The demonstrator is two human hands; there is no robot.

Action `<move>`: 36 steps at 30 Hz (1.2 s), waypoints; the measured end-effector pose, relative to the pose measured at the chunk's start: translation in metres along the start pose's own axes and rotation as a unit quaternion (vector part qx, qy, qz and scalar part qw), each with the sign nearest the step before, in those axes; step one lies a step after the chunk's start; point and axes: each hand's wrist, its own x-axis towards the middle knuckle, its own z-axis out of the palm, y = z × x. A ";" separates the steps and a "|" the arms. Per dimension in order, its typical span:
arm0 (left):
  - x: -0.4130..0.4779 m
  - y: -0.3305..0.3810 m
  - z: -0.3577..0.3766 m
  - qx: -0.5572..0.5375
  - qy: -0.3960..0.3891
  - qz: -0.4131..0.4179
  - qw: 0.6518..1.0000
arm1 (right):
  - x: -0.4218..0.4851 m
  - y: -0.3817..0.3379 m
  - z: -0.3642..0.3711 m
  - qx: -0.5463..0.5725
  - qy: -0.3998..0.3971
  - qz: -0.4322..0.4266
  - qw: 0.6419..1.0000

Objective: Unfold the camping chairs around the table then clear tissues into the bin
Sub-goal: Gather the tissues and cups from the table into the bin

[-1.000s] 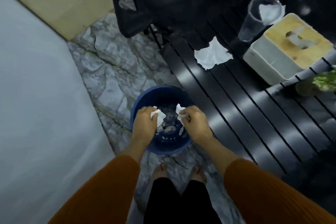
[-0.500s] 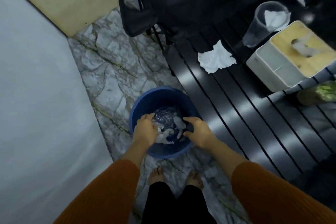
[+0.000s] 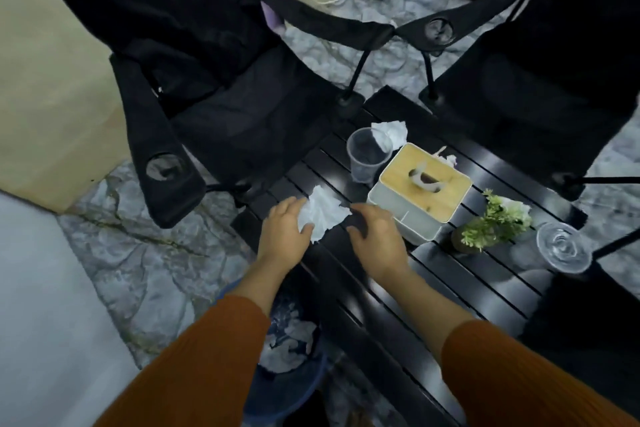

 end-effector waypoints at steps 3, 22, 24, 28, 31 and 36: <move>0.027 0.007 0.014 0.042 -0.041 0.028 0.998 | 0.030 0.003 -0.008 -0.030 0.078 -0.018 0.996; 0.049 -0.033 0.043 -0.099 0.002 -0.062 0.993 | 0.103 0.032 0.002 -0.226 0.214 -0.164 0.936; 0.035 -0.037 0.030 -0.116 0.029 -0.081 0.989 | 0.088 0.022 0.007 -0.183 0.200 -0.195 0.942; -0.013 -0.057 0.004 -0.145 0.079 -0.142 0.976 | 0.046 -0.001 0.025 -0.135 0.165 -0.242 0.947; -0.066 -0.079 -0.009 -0.151 0.098 -0.194 0.964 | 0.006 -0.019 0.047 -0.118 0.130 -0.274 0.945; -0.158 -0.123 -0.008 -0.140 0.106 -0.272 0.946 | -0.069 -0.041 0.084 -0.078 0.071 -0.322 0.941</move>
